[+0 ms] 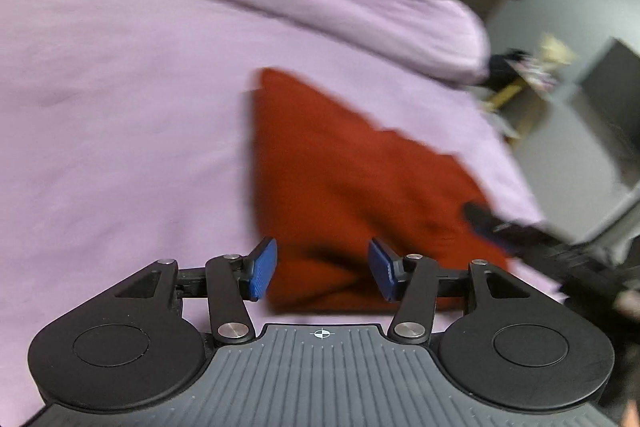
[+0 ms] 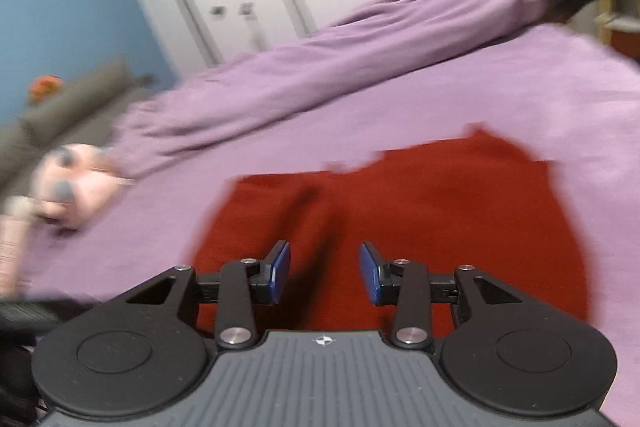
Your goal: Fold small clothes
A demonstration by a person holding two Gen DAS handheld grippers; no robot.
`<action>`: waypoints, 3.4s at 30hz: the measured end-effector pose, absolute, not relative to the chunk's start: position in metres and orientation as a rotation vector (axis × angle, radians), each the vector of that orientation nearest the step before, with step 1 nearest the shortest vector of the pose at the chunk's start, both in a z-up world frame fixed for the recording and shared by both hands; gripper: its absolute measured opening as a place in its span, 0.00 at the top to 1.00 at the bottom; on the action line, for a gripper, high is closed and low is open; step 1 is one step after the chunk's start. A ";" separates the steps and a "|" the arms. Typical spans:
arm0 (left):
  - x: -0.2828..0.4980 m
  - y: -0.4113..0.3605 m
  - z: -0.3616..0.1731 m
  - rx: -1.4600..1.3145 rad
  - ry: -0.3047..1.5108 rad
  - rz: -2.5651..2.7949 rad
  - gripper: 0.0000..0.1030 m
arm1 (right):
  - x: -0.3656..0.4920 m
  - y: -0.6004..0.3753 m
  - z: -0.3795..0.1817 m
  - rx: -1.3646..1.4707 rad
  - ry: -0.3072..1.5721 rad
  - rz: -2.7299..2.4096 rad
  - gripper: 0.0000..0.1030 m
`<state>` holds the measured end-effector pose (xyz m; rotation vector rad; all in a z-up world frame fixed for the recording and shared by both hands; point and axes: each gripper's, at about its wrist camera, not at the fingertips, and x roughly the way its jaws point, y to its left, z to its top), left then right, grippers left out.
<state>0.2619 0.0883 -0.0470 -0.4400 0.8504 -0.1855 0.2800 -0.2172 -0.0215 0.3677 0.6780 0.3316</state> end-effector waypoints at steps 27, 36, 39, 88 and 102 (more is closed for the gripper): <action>0.301 0.071 -0.094 -0.462 0.956 -0.152 0.34 | 0.314 -0.236 -0.055 0.500 0.830 0.290 0.45; 0.297 0.060 -0.092 -0.408 0.956 -0.158 0.33 | 0.364 -0.223 -0.071 0.778 0.912 0.380 0.30; 0.291 0.058 -0.091 -0.399 0.961 -0.159 0.33 | 0.371 -0.192 -0.062 0.650 0.910 0.421 0.40; 0.280 0.001 -0.091 -0.224 0.960 -0.062 0.32 | 0.341 -0.260 -0.062 0.328 0.884 0.212 0.34; 0.283 -0.001 -0.085 -0.213 0.985 -0.042 0.30 | 0.346 -0.220 -0.034 0.123 0.709 0.263 0.90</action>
